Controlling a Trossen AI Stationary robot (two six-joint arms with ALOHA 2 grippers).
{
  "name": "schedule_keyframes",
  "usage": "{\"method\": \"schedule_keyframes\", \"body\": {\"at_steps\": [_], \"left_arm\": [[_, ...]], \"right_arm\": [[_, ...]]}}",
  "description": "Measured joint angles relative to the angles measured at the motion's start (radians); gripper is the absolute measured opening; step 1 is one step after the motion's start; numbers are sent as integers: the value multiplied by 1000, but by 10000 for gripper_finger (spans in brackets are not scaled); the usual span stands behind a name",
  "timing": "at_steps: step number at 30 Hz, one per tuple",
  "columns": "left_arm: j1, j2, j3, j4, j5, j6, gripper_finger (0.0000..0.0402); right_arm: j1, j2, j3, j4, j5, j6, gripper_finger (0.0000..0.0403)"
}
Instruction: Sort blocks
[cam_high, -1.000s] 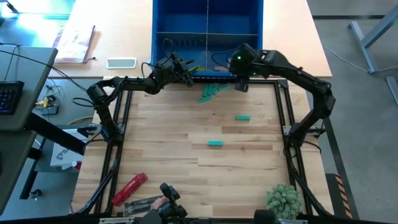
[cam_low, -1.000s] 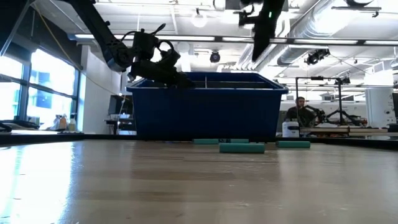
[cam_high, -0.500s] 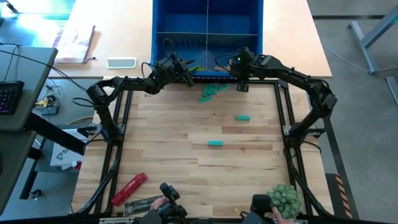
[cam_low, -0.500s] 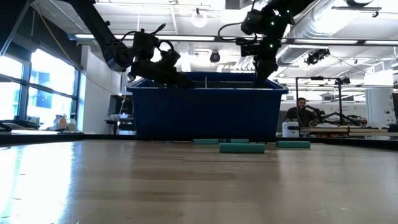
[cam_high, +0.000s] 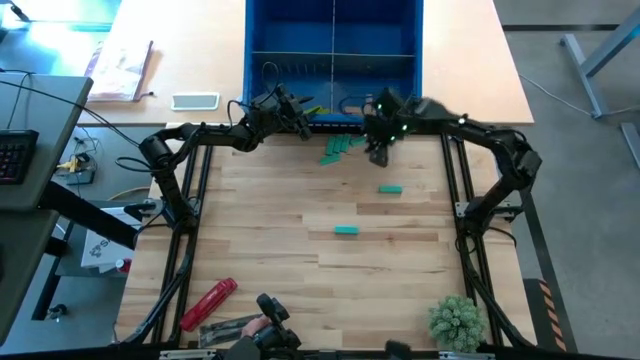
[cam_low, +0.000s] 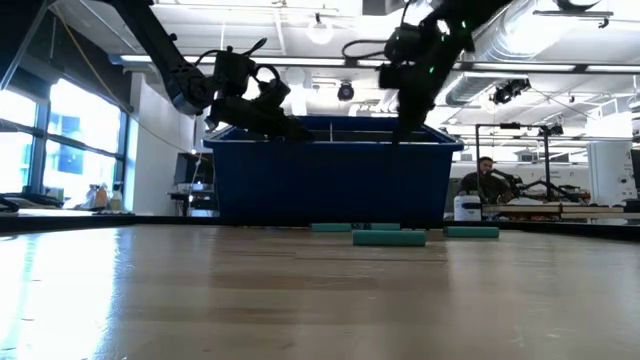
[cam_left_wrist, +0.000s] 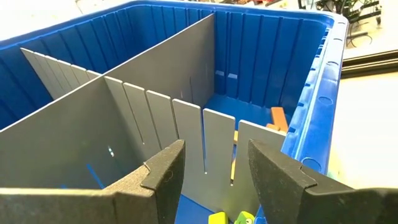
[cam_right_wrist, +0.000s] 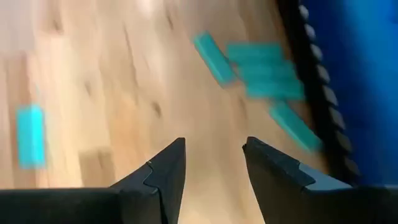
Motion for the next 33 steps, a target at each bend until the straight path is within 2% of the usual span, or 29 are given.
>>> {"method": "schedule_keyframes", "body": {"at_steps": [3, 5, 6, 8, 10, 13, 20, 25, 33], "left_arm": [[0, 0, 0, 0, 1, -1, 157], [0, 0, 0, 0, 0, 0, 157], [0, 0, 0, 0, -1, 0, 157], [0, 0, -1, 3, 0, 0, 157], [0, 0, -1, 9, 0, 2, 157], [0, 1, -1, 12, -1, 2, 157], [-1, 1, -1, 9, -2, 1, 157], [-1, 1, -1, 9, -2, 1, 157], [-1, 1, -1, 10, -1, 0, 157]], "right_arm": [[62, -43, -206, 339, -43, 135, 141], [117, -74, -370, 629, 6, 263, 133], [146, -80, -454, 775, 64, 329, 129], [194, -67, -585, 1021, 248, 437, 120], [223, -34, -651, 1152, 440, 523, 110], [211, 22, -653, 1143, 561, 618, 88], [154, 211, -545, 1149, 546, 677, 7], [136, 313, -469, 1213, 549, 655, 5], [121, 357, -343, 1111, 539, 590, 1]]}}
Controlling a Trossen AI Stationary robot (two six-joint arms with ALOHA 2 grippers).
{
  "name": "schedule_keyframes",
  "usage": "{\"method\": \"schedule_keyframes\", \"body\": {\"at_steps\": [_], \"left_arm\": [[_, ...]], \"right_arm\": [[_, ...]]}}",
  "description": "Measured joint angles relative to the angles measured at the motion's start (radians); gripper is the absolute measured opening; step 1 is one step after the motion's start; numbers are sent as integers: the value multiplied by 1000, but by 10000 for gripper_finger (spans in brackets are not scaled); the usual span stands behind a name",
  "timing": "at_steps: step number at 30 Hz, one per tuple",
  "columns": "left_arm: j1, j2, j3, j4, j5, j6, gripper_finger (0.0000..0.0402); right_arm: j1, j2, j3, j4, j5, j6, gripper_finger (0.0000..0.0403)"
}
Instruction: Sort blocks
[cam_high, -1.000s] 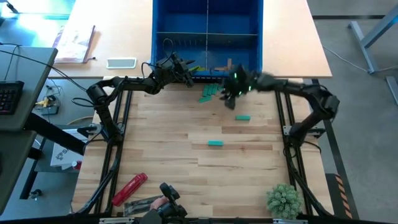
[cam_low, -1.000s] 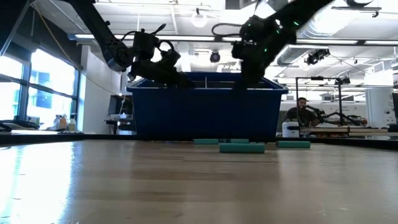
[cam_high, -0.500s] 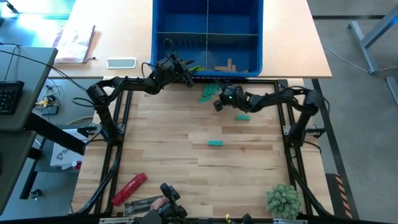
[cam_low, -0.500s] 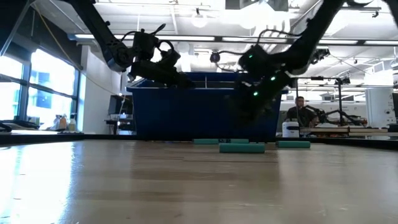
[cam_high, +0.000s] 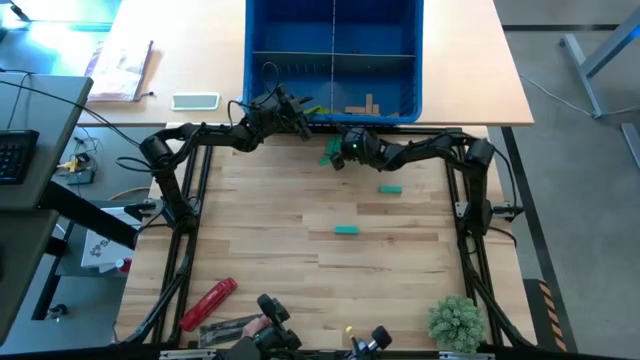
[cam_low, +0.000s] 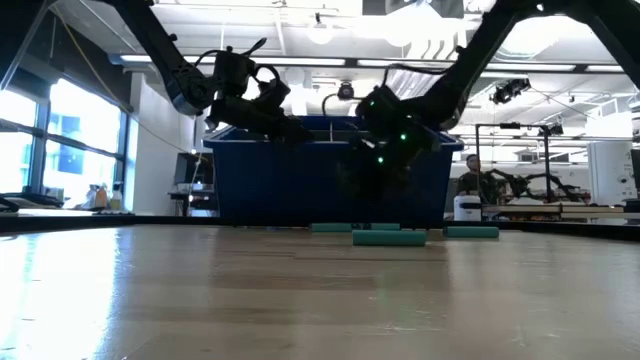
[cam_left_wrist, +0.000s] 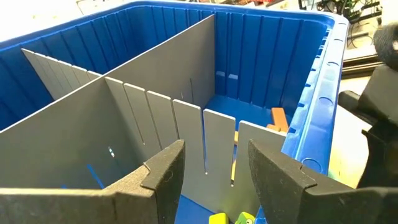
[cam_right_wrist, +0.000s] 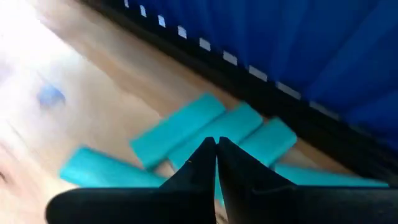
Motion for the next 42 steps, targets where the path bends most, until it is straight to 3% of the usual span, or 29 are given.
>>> {"method": "schedule_keyframes", "body": {"at_steps": [6, 12, 20, 27, 30, 36, 42], "left_arm": [[0, 0, 0, 0, -1, -1, 157], [0, 0, 0, -1, -1, -8, 157], [0, 0, 0, -2, 1, -10, 157], [0, 0, 0, -1, 1, -4, 157], [0, 0, 0, 0, 2, 7, 157], [0, 0, 0, -1, 1, 0, 157], [0, 0, 0, -1, 1, 1, 157]], "right_arm": [[-62, 3, 74, -198, -59, -56, 0], [-85, 6, 76, -209, -136, -94, 0], [-37, 39, 96, -257, -138, -180, 0], [42, 9, 183, -559, -220, -188, 0], [71, -22, 191, -619, -133, -224, 0], [29, -13, 150, -548, 206, -298, 0], [-29, 40, 102, -413, 238, -418, 0]]}}
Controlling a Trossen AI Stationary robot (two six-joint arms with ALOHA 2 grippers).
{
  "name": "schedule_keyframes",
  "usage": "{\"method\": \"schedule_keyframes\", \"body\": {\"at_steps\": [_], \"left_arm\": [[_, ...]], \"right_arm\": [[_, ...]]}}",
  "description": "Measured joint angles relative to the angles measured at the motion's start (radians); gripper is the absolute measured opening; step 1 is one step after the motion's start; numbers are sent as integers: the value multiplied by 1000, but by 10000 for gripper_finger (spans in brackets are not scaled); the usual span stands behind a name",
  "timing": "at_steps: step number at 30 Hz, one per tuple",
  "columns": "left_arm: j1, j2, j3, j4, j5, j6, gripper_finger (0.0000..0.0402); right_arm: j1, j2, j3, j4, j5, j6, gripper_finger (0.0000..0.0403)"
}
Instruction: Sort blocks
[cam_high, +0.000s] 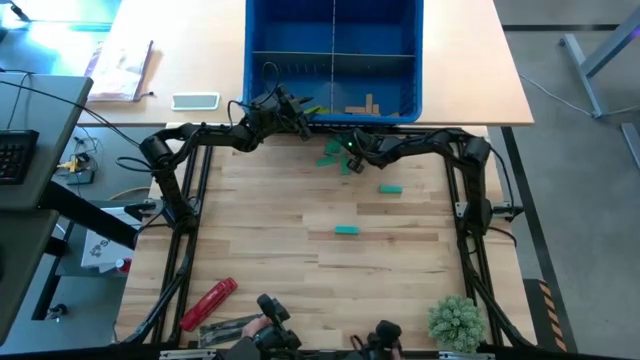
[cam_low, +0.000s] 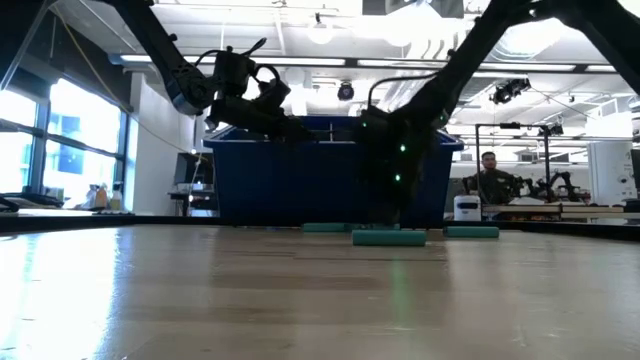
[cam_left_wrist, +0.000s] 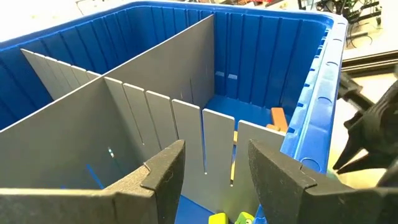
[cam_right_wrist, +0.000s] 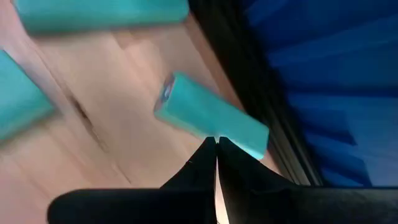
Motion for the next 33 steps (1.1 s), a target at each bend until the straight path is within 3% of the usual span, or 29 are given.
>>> {"method": "schedule_keyframes", "body": {"at_steps": [10, 18, 25, 33], "left_arm": [[0, 0, 0, 0, -1, 0, 157], [0, 0, 0, 1, -1, 0, 157], [0, 0, 1, 0, 2, -1, 157], [0, 0, 0, -1, 1, -1, 157]], "right_arm": [[-4, 16, -1, 86, -7, -163, 0], [-4, 16, -1, 155, 50, -287, 0], [-66, 29, -1, 125, -88, -282, 0], [2, 1, 47, -68, -143, -224, 0]]}}
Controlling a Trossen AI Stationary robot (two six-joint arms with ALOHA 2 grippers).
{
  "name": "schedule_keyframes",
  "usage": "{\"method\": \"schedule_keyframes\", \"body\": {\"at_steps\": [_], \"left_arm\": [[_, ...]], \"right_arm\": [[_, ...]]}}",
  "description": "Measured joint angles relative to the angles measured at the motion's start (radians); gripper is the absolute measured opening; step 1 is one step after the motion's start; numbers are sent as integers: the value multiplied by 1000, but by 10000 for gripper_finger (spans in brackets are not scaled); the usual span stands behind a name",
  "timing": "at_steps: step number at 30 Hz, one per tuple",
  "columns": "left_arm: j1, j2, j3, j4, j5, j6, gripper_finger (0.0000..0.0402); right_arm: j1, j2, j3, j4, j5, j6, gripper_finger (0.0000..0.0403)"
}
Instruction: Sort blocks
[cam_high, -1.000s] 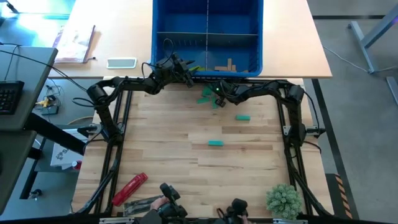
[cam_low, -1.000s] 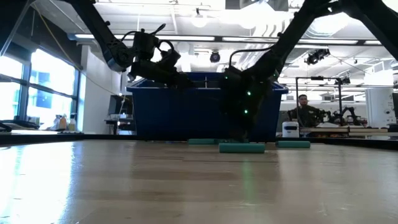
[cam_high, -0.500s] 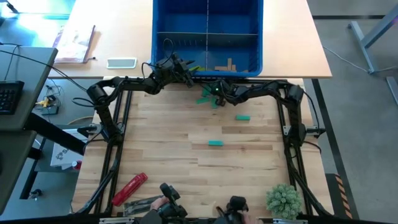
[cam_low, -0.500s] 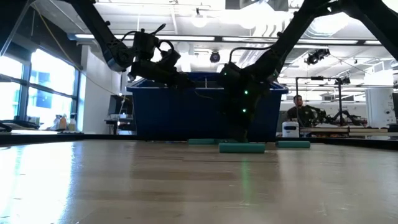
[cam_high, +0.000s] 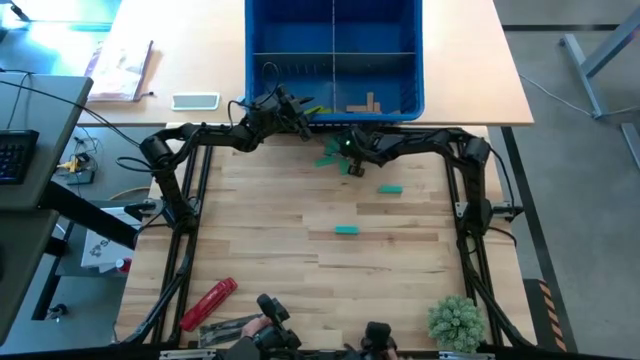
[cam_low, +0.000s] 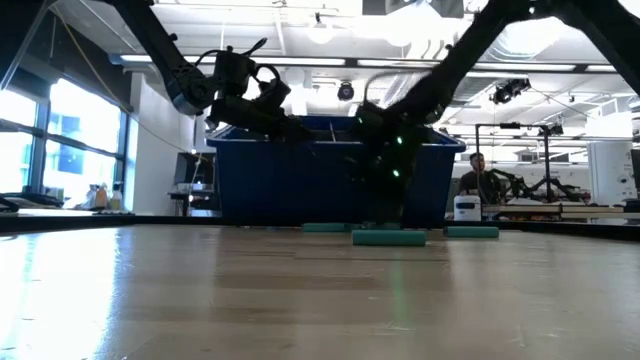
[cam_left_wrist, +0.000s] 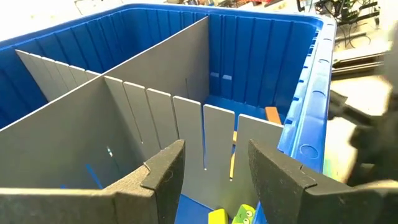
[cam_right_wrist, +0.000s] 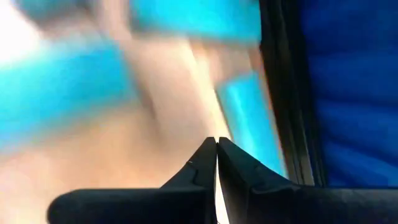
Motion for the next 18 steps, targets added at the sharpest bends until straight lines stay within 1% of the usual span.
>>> {"method": "schedule_keyframes", "body": {"at_steps": [3, 7, 10, 12, 15, 18], "left_arm": [[0, 0, 0, 3, -2, 1, 157], [0, 0, 0, 5, -2, 1, 157], [0, 0, 0, 7, -3, 1, 157], [0, 0, 0, 9, -4, 2, 157], [1, 0, 0, 11, -5, 2, 157], [1, 0, 0, 9, -5, 2, 157]], "right_arm": [[26, -25, 1, 13, 51, 99, 0], [14, -33, 2, 42, 93, 242, 0], [-3, -28, 2, 98, 90, 311, 0], [-29, -14, 1, 123, 64, 332, 0], [-53, 21, -1, 170, 45, 291, 0], [-71, 41, 3, 186, 18, 309, 0]]}}
